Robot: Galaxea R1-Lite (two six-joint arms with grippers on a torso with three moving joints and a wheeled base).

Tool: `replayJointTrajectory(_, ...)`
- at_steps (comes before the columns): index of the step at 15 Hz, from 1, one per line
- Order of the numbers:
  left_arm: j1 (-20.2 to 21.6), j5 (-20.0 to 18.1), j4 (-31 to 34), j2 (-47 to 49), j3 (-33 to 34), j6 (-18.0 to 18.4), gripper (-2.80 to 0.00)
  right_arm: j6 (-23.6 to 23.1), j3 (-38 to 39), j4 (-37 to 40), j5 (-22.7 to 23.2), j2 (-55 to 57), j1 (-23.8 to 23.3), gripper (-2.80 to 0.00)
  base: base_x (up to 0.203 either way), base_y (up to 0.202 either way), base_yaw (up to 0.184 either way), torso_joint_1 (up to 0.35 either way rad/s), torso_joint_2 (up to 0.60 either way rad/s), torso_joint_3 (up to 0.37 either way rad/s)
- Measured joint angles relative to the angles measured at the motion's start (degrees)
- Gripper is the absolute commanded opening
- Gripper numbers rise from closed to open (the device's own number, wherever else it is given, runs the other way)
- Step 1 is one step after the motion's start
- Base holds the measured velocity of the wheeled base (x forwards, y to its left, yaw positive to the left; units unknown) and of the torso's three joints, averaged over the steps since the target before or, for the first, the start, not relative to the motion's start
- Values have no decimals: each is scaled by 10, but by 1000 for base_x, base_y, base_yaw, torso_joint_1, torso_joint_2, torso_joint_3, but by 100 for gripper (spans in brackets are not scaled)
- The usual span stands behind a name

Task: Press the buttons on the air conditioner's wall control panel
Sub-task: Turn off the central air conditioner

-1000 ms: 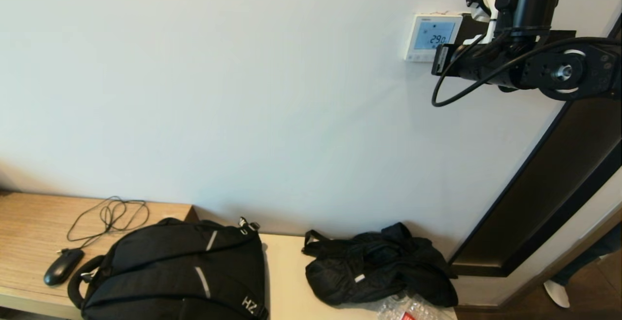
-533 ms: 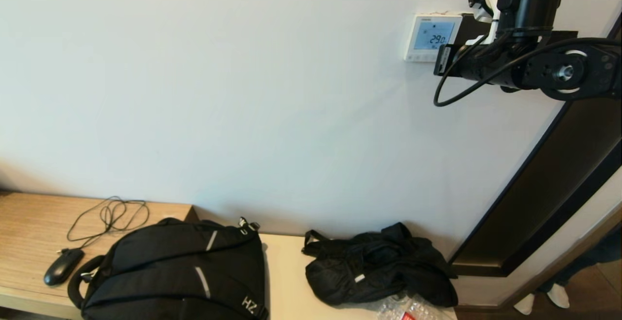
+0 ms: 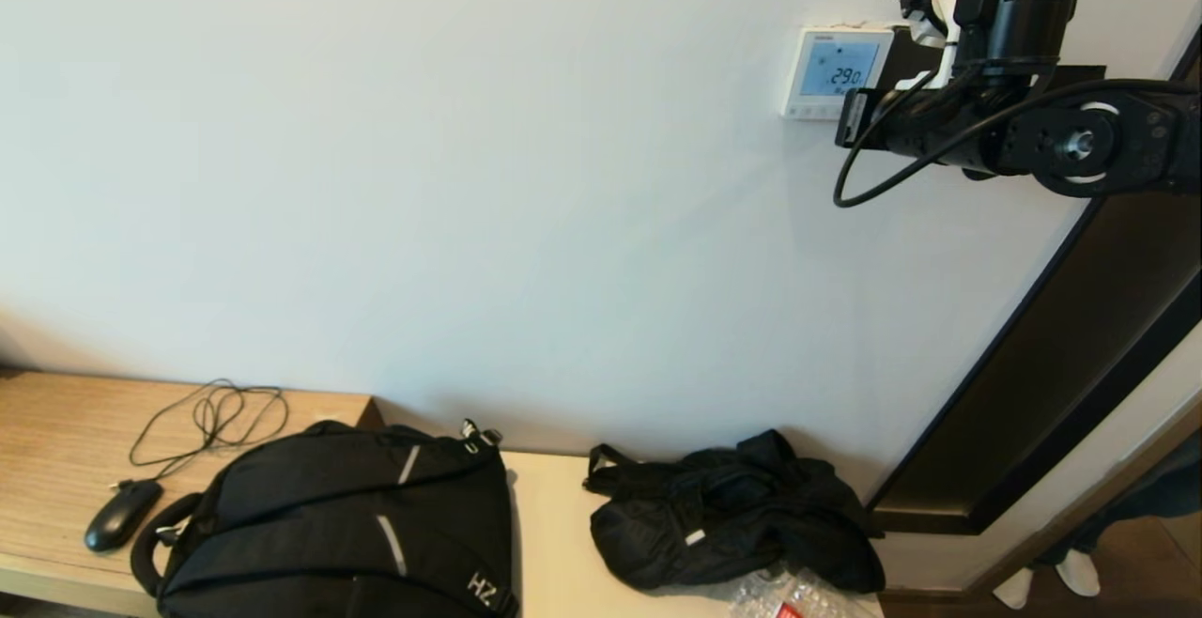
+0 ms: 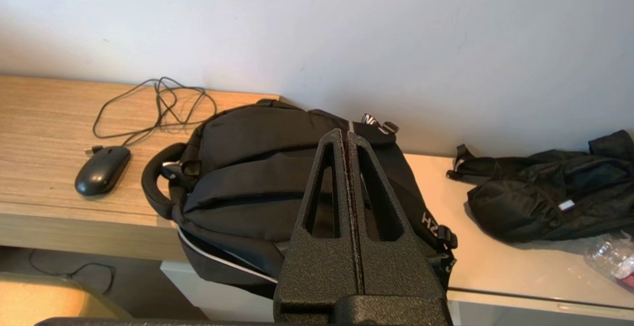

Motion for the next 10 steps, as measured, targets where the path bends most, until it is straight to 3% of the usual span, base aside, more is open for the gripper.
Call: replayJointTrajectory(10, 0, 0, 0, 0, 0, 0, -280, 2, 15, -3, 0, -4, -6, -280, 0, 0, 0, 0, 0, 0)
